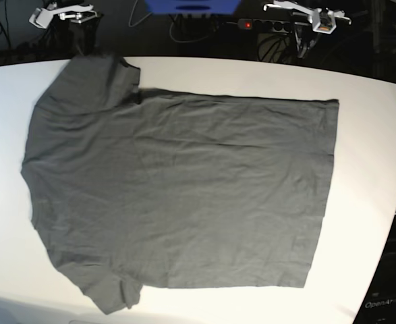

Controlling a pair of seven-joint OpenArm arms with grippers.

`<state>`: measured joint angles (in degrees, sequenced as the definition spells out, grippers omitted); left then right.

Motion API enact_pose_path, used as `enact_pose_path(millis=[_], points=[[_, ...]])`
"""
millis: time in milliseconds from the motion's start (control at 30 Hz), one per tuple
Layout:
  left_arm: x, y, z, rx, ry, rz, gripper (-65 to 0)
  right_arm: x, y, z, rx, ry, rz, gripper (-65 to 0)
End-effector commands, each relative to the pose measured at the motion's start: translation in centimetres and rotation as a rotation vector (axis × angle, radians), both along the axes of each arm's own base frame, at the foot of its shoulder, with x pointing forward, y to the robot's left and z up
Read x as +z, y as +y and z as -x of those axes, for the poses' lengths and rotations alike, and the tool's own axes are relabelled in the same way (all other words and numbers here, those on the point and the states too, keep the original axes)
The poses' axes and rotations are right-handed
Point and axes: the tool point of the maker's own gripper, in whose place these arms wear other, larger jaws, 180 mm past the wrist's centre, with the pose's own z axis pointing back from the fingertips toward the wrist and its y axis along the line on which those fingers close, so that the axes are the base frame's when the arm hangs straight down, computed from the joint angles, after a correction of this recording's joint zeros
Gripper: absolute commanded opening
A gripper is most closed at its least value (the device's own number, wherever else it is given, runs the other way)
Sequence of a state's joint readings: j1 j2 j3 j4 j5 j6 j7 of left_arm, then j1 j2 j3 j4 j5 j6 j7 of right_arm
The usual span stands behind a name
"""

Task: Fold the T-shirt properly

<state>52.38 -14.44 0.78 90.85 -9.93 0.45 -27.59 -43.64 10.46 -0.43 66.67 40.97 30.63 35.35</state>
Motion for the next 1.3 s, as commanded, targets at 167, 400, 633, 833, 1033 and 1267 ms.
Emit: enact_pose_path(millis=[167, 400, 633, 833, 1033, 1267], points=[[0.8, 0.1, 0.1, -0.003, -0.029, -0.005, -63.8, 0.7, -0.7, 0.0, 0.003, -0.023, 0.009, -19.2], [0.8, 0.1, 0.1, -0.003, -0.029, -0.005, -63.8, 0.8, -0.7, -1.2, 0.027, -0.042, 0.011, -19.2], [0.8, 0.1, 0.1, -0.003, -0.029, -0.005, -63.8, 0.9, -0.3, -1.7, 0.035, -0.052, 0.003, -19.4], [0.8, 0.1, 0.1, -0.003, -0.029, -0.005, -63.8, 1.1, 0.5, -2.2, 0.060, -0.080, -0.039, -19.6], [0.8, 0.1, 0.1, -0.003, -0.029, -0.005, -63.8, 1.4, 1.0, -2.7, 0.071, -0.102, -0.066, -19.7], [0.8, 0.1, 0.1, -0.003, -0.029, -0.005, -63.8, 1.4, 1.2, -2.6, 0.073, -0.102, -0.071, -32.9]])
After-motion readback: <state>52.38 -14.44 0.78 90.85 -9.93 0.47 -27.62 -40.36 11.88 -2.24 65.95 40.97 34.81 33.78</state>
